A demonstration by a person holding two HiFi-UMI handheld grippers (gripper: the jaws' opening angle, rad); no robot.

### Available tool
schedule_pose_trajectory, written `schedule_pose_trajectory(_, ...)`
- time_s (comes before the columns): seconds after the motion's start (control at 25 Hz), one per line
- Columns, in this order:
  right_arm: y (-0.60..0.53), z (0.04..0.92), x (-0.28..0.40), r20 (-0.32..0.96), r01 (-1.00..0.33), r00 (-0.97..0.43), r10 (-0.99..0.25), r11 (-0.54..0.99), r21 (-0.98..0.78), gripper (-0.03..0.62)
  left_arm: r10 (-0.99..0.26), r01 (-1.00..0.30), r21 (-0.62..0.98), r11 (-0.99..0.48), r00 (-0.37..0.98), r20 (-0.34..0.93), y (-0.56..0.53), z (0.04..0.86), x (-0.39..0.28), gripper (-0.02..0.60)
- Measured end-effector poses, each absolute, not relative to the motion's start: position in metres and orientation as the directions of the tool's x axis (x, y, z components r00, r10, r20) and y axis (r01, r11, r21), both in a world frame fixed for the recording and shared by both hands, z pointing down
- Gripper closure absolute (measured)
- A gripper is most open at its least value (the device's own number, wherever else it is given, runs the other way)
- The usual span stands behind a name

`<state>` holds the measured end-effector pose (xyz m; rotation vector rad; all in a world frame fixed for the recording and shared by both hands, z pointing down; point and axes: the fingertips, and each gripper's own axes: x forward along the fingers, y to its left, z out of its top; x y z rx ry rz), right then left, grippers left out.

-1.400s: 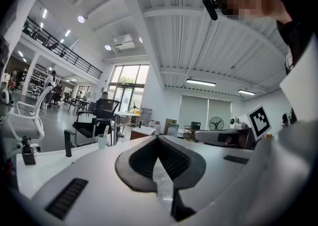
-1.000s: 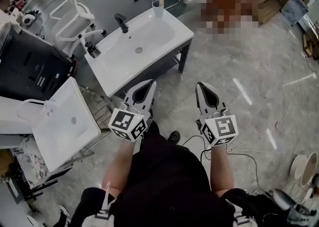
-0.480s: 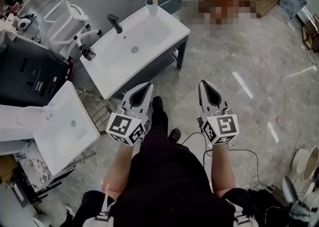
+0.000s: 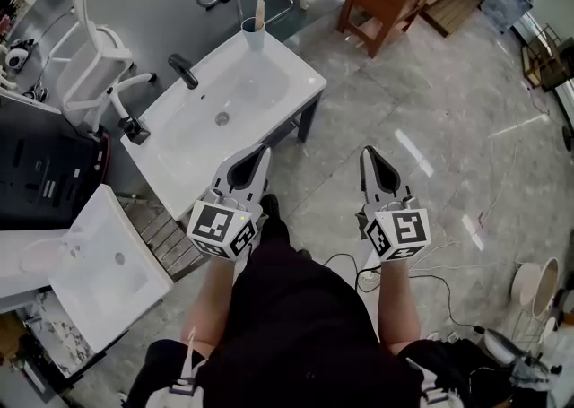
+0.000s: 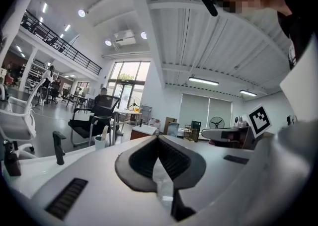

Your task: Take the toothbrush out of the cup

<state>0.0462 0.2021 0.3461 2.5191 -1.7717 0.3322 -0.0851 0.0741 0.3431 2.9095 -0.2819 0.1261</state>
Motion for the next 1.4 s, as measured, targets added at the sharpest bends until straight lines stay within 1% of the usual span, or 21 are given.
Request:
schedule_pose_trajectory(0.16, 0.154, 0.337, 0.057, 0.181, -0.943, 0.306, -0.935, -0.323, -0.077, 0.563, -0.18, -0.196, 0.195, -0.961, 0.979, 0.098, 0.036, 0.34, -0.068, 0.568)
schedule_pose_trajectory(0.32, 0.105, 0.34, 0.06, 0.188, -0.954, 0.273, -0.943, -0.291, -0.074, 0.563, -0.188, -0.205, 0.189, -0.96, 0.976, 0.107, -0.001, 0.343, -0.065, 0.568)
schedule_pose_trajectory(0.64, 0.037, 0.36, 0.051, 0.249, -0.969, 0.224, -0.942, -0.243, -0.052, 0.562, -0.225, -0.249, 0.219, -0.944, 0.966, 0.128, -0.057, 0.359, -0.069, 0.568)
schedule_pose_trajectory(0.88, 0.013, 0.378, 0.06, 0.287, -0.97, 0.196, -0.938, -0.228, -0.086, 0.562, -0.236, -0.272, 0.243, -0.931, 0.957, 0.168, -0.074, 0.374, -0.067, 0.568)
schedule_pose_trajectory(1.08, -0.02, 0.391, 0.077, 0.296, -0.979, 0.132, -0.946, -0.171, -0.112, 0.562, -0.302, -0.344, 0.241, -0.908, 0.934, 0.192, -0.097, 0.38, -0.061, 0.568)
schedule_pose_trajectory(1.2, -0.046, 0.393, 0.093, 0.292, -0.987, 0.073, -0.954, -0.111, -0.117, 0.562, -0.359, -0.4, 0.237, -0.886, 0.912, 0.197, -0.111, 0.381, -0.053, 0.568)
schedule_pose_trajectory(1.4, -0.095, 0.392, 0.128, 0.284, -0.991, -0.033, -0.958, -0.005, -0.132, 0.562, -0.432, -0.474, 0.232, -0.849, 0.877, 0.212, -0.135, 0.379, -0.02, 0.568)
